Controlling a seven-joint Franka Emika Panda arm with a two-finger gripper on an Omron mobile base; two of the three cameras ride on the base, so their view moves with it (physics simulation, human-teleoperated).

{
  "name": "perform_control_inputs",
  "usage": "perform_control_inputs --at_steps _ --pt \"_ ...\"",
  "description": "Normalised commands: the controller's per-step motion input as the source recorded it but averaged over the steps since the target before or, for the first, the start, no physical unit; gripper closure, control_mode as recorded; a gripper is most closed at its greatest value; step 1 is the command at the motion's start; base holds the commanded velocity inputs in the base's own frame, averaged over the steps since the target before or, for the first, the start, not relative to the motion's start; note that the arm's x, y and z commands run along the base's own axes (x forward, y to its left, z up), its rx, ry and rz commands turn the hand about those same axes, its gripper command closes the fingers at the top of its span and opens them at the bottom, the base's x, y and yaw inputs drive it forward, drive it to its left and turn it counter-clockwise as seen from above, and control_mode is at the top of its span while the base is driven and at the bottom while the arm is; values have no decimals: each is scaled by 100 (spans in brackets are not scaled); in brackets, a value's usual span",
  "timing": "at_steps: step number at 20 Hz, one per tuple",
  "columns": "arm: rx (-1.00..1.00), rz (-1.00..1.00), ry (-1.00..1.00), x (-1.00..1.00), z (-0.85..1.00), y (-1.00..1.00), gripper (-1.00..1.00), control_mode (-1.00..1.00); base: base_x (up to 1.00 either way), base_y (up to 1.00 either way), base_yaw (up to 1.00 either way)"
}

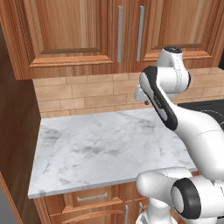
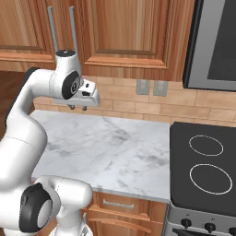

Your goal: Move the ketchup and shaker from the cabinet to the dining counter.

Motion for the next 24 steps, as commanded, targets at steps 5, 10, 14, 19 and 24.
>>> perform_control_inputs --at_steps 5,10,14,19,24 --pt "0 3 -2 -10 0 0 -100 -100 0 0 0" --pt "-2 6 -31 -25 4 5 -100 -100 0 0 0" --pt "0 0 -32 -15 33 10 -100 -100 0 0 0" --pt "0 0 -26 -7 54 6 -100 -100 0 0 0" --pt "0 0 -21 -1 65 8 -100 -100 0 0 0"
